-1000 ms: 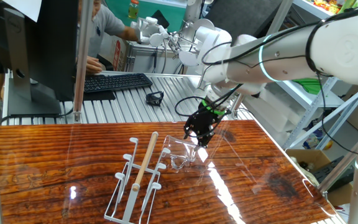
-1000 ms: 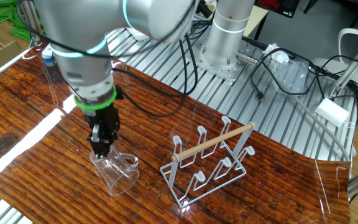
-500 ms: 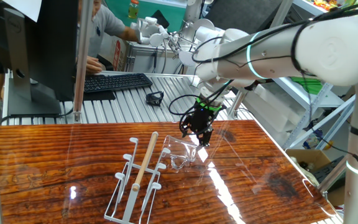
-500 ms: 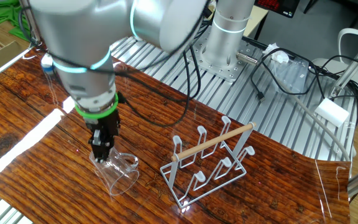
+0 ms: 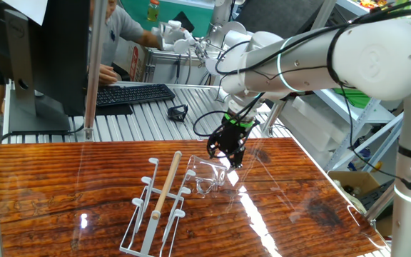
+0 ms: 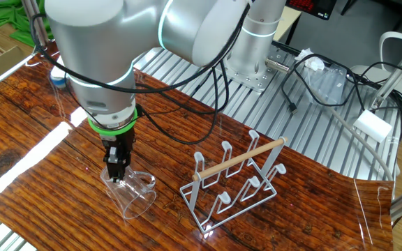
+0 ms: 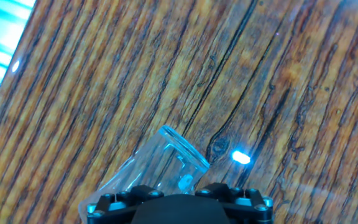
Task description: Put the cup on the cup rack
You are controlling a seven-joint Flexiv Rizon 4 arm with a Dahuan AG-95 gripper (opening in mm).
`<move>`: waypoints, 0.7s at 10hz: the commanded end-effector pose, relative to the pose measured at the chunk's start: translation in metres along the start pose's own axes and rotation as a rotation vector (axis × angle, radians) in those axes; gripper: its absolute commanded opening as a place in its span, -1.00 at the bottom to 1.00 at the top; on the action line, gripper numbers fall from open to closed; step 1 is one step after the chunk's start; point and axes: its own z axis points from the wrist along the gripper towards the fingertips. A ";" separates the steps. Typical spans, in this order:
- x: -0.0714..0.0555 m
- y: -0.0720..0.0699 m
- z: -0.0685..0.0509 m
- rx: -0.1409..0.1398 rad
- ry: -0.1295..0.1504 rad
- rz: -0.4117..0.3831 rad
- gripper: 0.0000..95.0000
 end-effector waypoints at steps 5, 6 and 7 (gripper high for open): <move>-0.001 0.002 0.001 0.000 -0.018 -0.134 0.60; -0.001 0.002 0.001 -0.006 0.031 -0.181 0.60; -0.001 0.002 0.001 -0.006 0.055 -0.204 0.60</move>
